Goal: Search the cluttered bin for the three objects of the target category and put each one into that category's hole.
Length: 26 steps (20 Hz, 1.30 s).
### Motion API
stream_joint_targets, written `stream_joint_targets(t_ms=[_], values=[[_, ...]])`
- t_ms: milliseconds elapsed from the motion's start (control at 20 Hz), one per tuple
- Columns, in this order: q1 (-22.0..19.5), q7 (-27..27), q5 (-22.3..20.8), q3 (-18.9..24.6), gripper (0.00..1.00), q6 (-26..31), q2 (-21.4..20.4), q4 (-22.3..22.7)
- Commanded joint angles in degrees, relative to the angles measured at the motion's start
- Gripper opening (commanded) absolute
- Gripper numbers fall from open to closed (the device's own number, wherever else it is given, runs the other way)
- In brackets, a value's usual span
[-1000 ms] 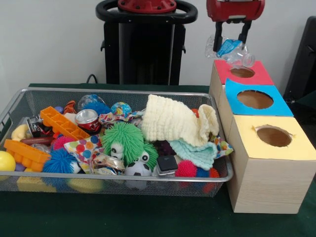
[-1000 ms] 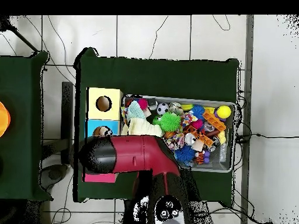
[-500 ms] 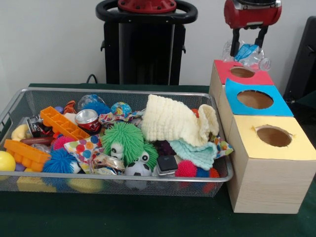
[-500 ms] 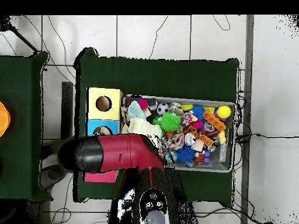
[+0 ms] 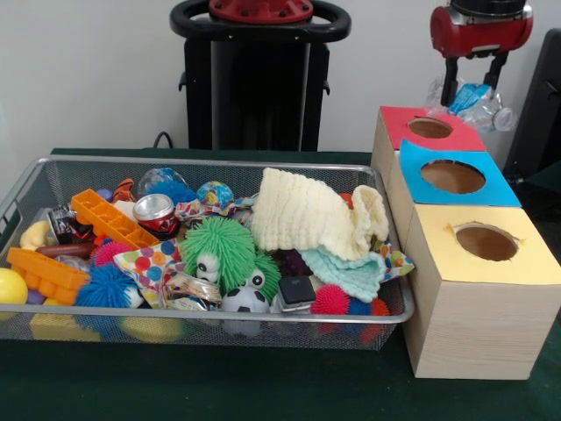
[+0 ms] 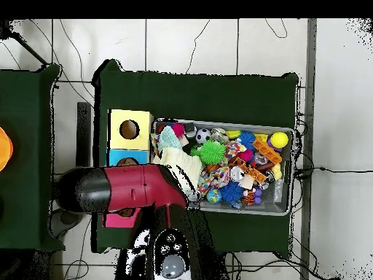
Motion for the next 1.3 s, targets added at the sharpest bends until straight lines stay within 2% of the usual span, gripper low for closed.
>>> stream_joint_targets(t_ms=[50, 450, 800, 1050, 1300], values=[[-0.31, 16.26, 3.34, -1.79, 0.0, -2.65, 3.77, -5.29], [1.52, 17.69, 5.45, -3.04, 0.0, -3.05, 4.51, -6.88], [2.1, 16.59, 6.01, -4.23, 0.0, -4.53, 8.13, -9.86], [1.21, 14.98, 6.54, -3.7, 0.0, -7.36, 10.94, -10.47], [1.24, 14.94, 6.76, -3.85, 0.0, -11.82, 12.59, -9.0]])
